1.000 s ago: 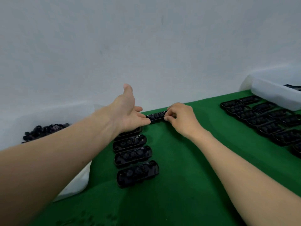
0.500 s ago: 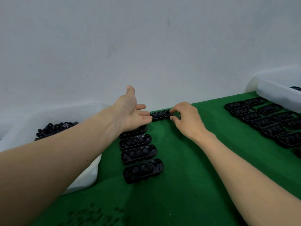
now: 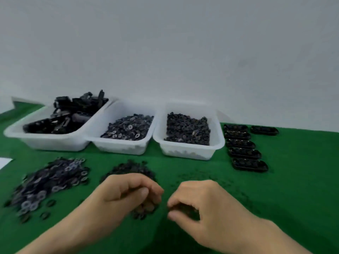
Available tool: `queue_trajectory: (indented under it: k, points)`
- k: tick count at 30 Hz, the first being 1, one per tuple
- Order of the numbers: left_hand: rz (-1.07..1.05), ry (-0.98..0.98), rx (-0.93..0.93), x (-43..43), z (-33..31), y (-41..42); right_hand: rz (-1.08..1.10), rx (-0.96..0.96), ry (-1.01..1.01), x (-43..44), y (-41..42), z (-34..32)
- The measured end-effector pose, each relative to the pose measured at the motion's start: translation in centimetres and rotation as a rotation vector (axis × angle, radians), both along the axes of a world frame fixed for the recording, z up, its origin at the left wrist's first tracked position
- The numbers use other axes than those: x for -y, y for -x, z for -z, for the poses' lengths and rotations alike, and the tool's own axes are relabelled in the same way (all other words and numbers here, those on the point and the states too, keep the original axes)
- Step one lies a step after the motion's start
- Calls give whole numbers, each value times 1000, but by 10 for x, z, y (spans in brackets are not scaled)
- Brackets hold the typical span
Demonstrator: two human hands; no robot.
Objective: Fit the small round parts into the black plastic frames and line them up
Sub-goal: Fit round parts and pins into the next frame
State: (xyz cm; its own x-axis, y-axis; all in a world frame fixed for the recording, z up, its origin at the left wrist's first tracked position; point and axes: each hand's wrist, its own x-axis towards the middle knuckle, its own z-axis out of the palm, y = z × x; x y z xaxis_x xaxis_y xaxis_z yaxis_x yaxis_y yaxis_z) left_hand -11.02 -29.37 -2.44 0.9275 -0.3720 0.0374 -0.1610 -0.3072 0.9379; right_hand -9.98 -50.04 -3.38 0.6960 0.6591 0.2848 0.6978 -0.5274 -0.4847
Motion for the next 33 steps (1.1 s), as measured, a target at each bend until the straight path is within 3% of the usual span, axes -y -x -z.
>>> queue_trajectory:
  k: [3,8,15,22,26,30,33]
  points:
    - [-219,-61,49,-59,22,37,-126,-8,92,-56,10,4]
    - [-525,-172,146,-138,44,77,-146,35,164,-150,5,10]
    - [-822,-345,290,-228,58,101,-196,15,117,-282,1,23]
    - [-1040,-378,240,-292,69,103,-183,12,188,-386,-2,41]
    - [-932,-361,227,-305,72,107,-177,8,111,-365,7,38]
    - [-521,-251,165,-298,60,106,-154,-113,124,-298,28,32]
    - [-256,-298,166,-276,56,102,-123,-124,135,-256,36,37]
